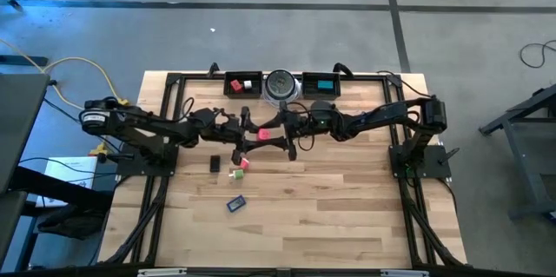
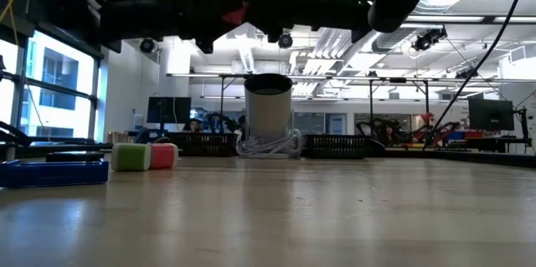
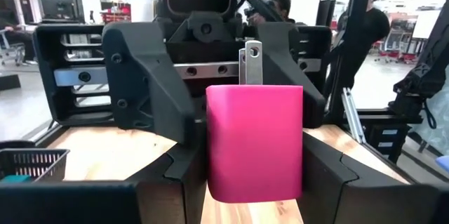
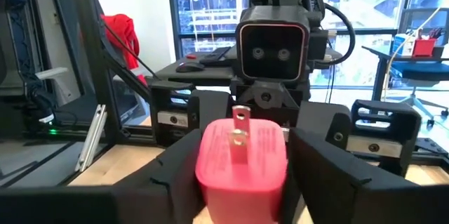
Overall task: Pick & Place Office items
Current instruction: Put the right pink charger adapter into the left black basket
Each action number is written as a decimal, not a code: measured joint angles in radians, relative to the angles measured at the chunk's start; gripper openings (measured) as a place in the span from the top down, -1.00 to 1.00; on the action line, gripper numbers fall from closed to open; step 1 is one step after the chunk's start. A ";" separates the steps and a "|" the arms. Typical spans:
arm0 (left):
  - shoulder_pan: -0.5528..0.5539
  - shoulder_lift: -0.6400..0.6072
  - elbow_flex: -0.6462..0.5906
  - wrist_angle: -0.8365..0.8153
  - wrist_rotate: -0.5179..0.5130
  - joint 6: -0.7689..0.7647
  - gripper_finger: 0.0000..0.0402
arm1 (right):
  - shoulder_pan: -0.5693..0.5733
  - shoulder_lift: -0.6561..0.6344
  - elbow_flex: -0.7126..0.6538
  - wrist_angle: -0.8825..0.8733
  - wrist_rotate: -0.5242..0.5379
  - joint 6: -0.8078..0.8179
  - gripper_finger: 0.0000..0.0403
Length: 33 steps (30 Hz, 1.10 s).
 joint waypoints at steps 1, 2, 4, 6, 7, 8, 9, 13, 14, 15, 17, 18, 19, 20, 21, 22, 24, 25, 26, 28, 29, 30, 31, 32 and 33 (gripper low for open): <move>0.000 0.007 0.004 -0.001 0.001 -0.001 0.24 | 0.000 0.000 0.000 -0.008 0.001 -0.001 0.08; 0.000 0.015 0.008 0.001 0.001 -0.003 0.24 | 0.000 0.000 0.000 -0.012 0.002 -0.003 0.14; 0.000 0.026 0.012 0.004 -0.002 -0.003 0.24 | 0.000 0.000 -0.002 -0.018 0.005 -0.005 0.28; 0.001 0.030 0.014 0.012 -0.003 -0.004 0.24 | -0.001 0.000 -0.002 -0.019 -0.010 -0.005 0.28; 0.001 0.030 0.015 0.013 -0.004 -0.004 0.24 | -0.001 0.000 -0.002 -0.018 -0.012 -0.005 0.28; 0.001 0.030 0.015 0.017 -0.004 -0.004 0.24 | -0.001 0.000 -0.002 -0.019 -0.009 -0.005 0.28; 0.001 0.030 0.015 0.020 -0.003 -0.004 0.24 | 0.000 -0.001 -0.002 -0.019 -0.007 -0.005 0.28; 0.001 0.030 0.015 0.021 -0.003 -0.004 0.24 | 0.000 -0.001 -0.002 -0.022 -0.009 -0.005 0.28; 0.001 0.030 0.015 0.021 -0.003 -0.005 0.24 | 0.000 -0.001 -0.002 -0.022 -0.008 -0.005 0.29; 0.001 0.030 0.015 0.022 -0.002 -0.008 0.24 | 0.000 -0.001 -0.002 -0.023 -0.007 -0.005 0.28; 0.001 0.030 0.015 0.022 -0.002 -0.012 0.24 | 0.000 -0.001 -0.002 -0.023 -0.008 -0.004 0.29; 0.001 0.030 0.015 0.022 -0.003 -0.017 0.23 | 0.000 -0.001 -0.001 -0.026 -0.009 -0.001 0.28; 0.000 0.030 0.015 0.020 -0.003 -0.018 0.20 | 0.000 -0.001 -0.001 -0.029 -0.011 -0.002 0.28; 0.000 0.030 0.016 0.016 -0.003 -0.019 0.16 | 0.000 -0.001 0.000 -0.036 -0.015 -0.002 0.28; -0.001 0.030 0.016 0.009 -0.004 -0.018 0.11 | 0.000 -0.001 0.000 -0.044 -0.016 -0.002 0.28; -0.001 0.030 0.016 0.001 -0.010 -0.019 0.08 | 0.000 -0.001 0.000 -0.052 -0.016 -0.002 0.28; -0.001 0.030 0.016 -0.010 -0.019 -0.035 0.05 | -0.001 -0.001 0.000 -0.069 -0.015 -0.002 0.28; 0.003 0.030 0.016 -0.013 -0.021 -0.049 0.04 | -0.001 -0.001 0.001 -0.075 -0.014 -0.002 0.29; 0.007 0.030 0.016 -0.017 -0.022 -0.064 0.03 | -0.002 -0.001 0.001 -0.081 -0.011 -0.002 0.28; 0.012 0.030 0.018 -0.034 -0.022 -0.078 0.03 | -0.006 -0.001 0.002 -0.096 -0.009 -0.003 0.28; 0.015 0.030 0.018 -0.042 -0.024 -0.082 0.02 | -0.009 -0.001 0.002 -0.103 -0.012 -0.003 0.28; 0.016 0.030 0.018 -0.050 -0.026 -0.085 0.02 | -0.012 -0.001 0.002 -0.111 -0.015 -0.002 0.28; 0.017 0.031 0.018 -0.055 -0.028 -0.086 0.02 | -0.016 0.000 0.002 -0.118 -0.018 -0.001 0.28; 0.017 0.031 0.018 -0.058 -0.030 -0.087 0.02 | -0.019 0.000 0.002 -0.123 -0.021 0.000 0.28; 0.017 0.031 0.018 -0.061 -0.032 -0.087 0.02 | -0.022 0.000 0.002 -0.126 -0.028 0.001 0.28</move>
